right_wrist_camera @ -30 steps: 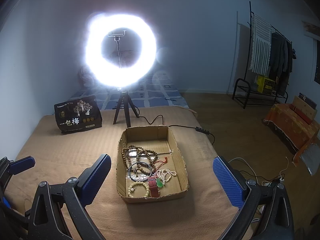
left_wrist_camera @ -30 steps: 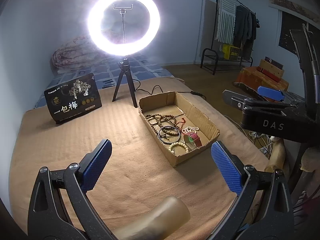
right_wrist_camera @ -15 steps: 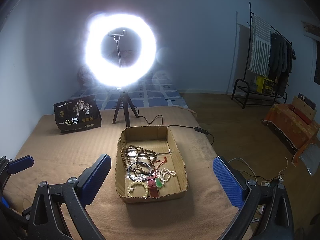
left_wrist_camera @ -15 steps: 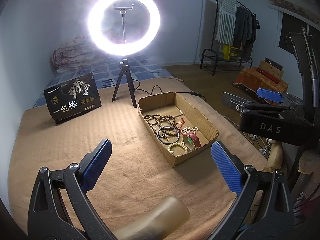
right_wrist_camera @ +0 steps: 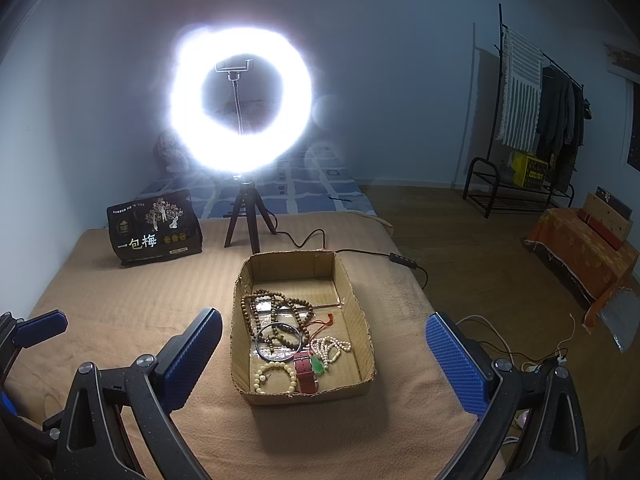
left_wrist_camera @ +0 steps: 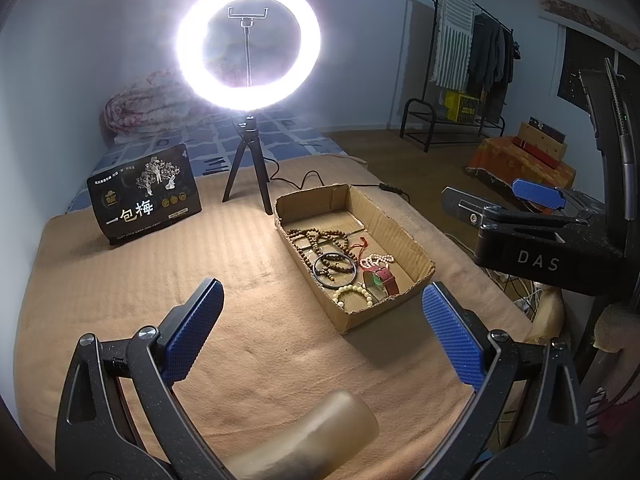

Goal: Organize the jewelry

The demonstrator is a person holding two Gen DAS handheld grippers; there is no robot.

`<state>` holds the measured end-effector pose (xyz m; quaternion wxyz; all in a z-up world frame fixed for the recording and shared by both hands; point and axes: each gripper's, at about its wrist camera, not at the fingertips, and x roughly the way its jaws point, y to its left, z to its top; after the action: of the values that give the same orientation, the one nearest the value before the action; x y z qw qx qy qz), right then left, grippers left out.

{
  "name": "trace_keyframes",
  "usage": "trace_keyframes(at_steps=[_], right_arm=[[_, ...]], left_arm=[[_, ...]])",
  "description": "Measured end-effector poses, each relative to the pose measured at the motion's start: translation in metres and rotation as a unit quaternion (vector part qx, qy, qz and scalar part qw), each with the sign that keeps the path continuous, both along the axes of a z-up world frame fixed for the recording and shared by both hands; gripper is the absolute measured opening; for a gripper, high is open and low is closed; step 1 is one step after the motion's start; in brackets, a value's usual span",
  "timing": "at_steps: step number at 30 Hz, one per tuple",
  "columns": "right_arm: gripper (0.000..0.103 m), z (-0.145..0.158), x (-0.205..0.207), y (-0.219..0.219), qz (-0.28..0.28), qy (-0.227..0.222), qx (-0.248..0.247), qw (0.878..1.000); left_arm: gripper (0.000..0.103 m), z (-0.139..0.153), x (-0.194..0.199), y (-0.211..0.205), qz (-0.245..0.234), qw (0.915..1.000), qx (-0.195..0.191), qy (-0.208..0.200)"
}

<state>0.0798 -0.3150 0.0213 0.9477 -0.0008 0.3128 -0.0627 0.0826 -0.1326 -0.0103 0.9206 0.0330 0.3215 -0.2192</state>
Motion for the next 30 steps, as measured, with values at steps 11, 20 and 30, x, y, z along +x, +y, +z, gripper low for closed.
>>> trace_keyframes(at_steps=[11,20,30], right_arm=[[0.103,0.0002,-0.0002,-0.0001,0.0,0.0,-0.001,1.0],[0.103,-0.0012,-0.0005,-0.0009,0.0,0.002,-0.001,1.0],[0.103,-0.0041,-0.0036,-0.0005,0.003,0.009,-0.006,1.0]], left_arm=[[0.101,0.0005,-0.003,-0.0029,0.004,1.0,0.002,0.002],[0.101,0.0007,-0.0032,-0.0026,0.01,0.9999,0.004,0.006],[0.101,0.0032,-0.0051,-0.0002,0.021,0.9997,0.011,-0.008]])
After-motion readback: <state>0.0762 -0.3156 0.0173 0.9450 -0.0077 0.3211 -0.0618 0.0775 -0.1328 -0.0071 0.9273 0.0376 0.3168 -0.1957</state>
